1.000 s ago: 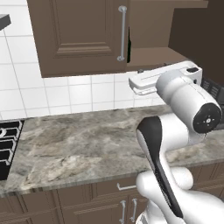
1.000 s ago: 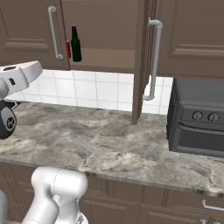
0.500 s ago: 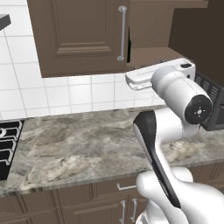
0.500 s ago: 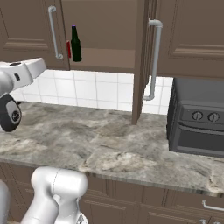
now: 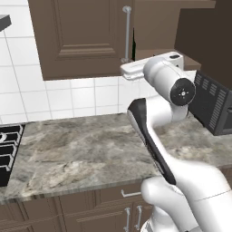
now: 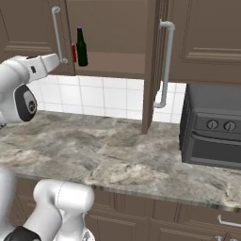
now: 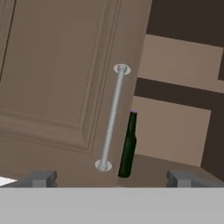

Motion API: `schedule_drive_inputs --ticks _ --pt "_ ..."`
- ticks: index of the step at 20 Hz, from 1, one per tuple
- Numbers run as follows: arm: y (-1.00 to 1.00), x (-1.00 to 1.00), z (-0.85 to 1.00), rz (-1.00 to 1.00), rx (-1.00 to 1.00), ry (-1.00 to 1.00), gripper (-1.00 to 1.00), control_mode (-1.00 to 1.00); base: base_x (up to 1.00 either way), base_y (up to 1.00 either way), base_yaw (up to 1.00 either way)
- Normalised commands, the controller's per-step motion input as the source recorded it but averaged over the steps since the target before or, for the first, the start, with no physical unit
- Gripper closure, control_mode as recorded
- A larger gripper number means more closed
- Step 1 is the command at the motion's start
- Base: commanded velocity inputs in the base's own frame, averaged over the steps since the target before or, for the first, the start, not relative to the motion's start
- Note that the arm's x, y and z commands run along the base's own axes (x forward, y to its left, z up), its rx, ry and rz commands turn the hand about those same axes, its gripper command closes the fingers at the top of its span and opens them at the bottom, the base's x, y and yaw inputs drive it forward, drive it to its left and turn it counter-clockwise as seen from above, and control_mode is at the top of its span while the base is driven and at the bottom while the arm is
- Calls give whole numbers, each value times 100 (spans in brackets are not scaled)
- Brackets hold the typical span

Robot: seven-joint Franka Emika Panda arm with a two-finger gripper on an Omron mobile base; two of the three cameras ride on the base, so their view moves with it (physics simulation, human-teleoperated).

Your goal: Open the cabinet directly in front. Then move the beer and the mug to the dining counter with the candle on it.

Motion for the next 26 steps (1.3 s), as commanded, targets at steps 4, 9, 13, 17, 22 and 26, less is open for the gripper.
schedule_drive_inputs --ticks 4,9,13,17,22,26 --pt "24 84 1 0 6 3 -100 -100 0 0 0" --pt "6 93 0 -1 7 4 -100 -100 0 0 0" --pt "0 100 0 -2 3 3 -100 -100 0 0 0" --pt "0 100 0 -3 8 4 -100 -100 0 0 0" --pt "0 100 -2 -3 17 7 -100 -100 0 0 0" --pt "0 100 -13 -3 10 11 100 -100 0 0 0"
